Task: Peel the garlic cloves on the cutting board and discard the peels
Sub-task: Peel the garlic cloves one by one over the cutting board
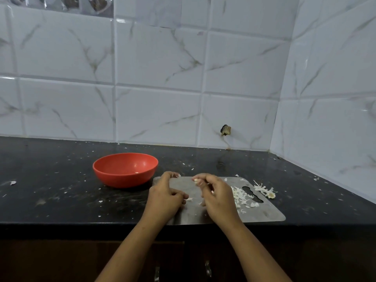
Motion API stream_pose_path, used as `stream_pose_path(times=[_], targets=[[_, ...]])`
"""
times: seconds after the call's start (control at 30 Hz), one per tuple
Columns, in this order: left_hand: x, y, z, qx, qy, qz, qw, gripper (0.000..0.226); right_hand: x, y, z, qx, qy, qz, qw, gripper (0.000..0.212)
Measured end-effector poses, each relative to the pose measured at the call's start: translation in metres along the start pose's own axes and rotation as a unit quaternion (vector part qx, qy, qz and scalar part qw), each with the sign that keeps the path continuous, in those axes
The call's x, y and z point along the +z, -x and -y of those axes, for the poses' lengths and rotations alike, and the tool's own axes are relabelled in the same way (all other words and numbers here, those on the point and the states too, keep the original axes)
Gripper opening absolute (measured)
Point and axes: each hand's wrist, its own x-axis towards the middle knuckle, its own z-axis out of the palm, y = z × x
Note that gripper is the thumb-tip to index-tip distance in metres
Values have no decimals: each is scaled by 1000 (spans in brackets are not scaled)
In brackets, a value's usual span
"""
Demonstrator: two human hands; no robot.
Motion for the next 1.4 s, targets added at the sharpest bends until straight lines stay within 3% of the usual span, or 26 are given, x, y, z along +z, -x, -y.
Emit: stream_pose_path(times=[0.17,0.23,0.43,0.6,0.77,0.83,1.03,1.1,1.2,1.3,1.4], targets=[[-9,-9,4,1,-162,-53,985,4,-6,-5,-1,58,-48,-26,997,22],[-18,-10,6,10,-207,-79,975,13,-4,-9,-1,72,-53,-20,996,22],[-44,-15,14,-31,-240,-131,962,24,26,-48,15,22,-2,39,999,15],[-47,-15,19,-39,-230,-139,962,17,81,-89,39,-22,70,112,991,12],[-47,-20,28,-28,-239,-137,961,6,116,-104,38,-26,245,183,952,16],[-46,-23,31,-21,-250,-131,959,9,115,-107,35,-18,263,208,942,22],[-43,-23,29,2,-283,-105,953,17,96,-99,37,-24,206,152,966,12],[-41,-22,26,16,-311,-83,947,17,74,-96,34,-8,188,146,971,11],[-32,-19,17,37,-373,17,927,24,23,-89,22,44,207,159,964,13],[-13,-16,10,45,-424,135,894,36,-37,-77,2,108,295,169,934,19],[11,-9,8,73,-469,191,859,45,-73,-55,-20,164,347,224,896,33]])
